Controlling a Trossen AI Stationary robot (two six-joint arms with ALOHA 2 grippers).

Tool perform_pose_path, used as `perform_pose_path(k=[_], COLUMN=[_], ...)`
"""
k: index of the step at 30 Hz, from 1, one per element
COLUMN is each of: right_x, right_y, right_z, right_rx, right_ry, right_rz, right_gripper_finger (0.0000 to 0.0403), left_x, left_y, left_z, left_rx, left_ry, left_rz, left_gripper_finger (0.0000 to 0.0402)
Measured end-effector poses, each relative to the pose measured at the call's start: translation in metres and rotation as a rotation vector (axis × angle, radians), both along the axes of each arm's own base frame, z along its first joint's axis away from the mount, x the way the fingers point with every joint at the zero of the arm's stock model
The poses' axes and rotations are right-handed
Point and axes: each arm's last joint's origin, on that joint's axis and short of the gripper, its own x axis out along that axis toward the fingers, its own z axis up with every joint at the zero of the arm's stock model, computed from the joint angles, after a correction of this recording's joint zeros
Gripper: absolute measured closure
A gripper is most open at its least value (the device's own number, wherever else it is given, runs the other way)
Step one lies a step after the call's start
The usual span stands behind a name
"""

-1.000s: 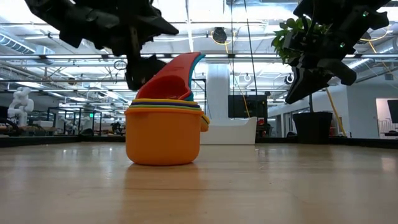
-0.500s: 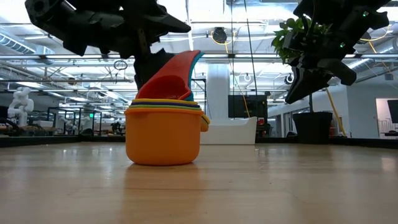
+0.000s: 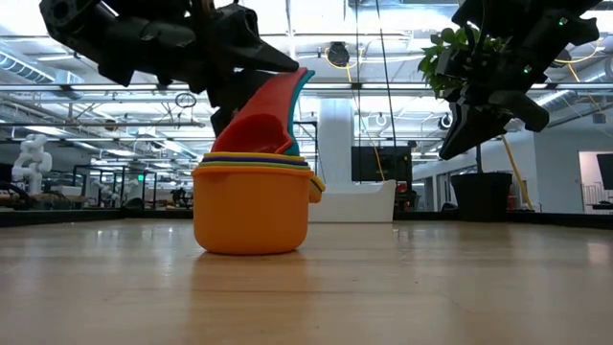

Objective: Nest measuring cups in basket
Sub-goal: Stack the stacked measuring cups into the stacked measuring cups

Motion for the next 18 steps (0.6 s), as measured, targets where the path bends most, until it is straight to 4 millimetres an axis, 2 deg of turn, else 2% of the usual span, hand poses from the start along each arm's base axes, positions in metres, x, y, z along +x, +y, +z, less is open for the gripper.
perform_pose_path(k=[5,9,18], right_x=[0.000,0.000,0.000], right_y=[0.000,0.000,0.000], right_z=[0.000,0.000,0.000], right_rx=[-0.003,-0.003,-0.003], right_ry=[0.001,0.001,0.001], right_rz=[0.001,0.000,0.001], right_gripper_finger=[0.0390,0.0390,0.0390], left_x=[0.001,0.003,0.005], left_y=[0.001,0.008,0.025], left_z=[0.005,0.012,0.012], left_rx=[-0.016,-0.079,-0.214], left_ry=[-0.048,-0.106,-0.060], left_rz=[-0.005,-0.028,-0.051], left_gripper_finger=[0.0385,0.0382,0.0386])
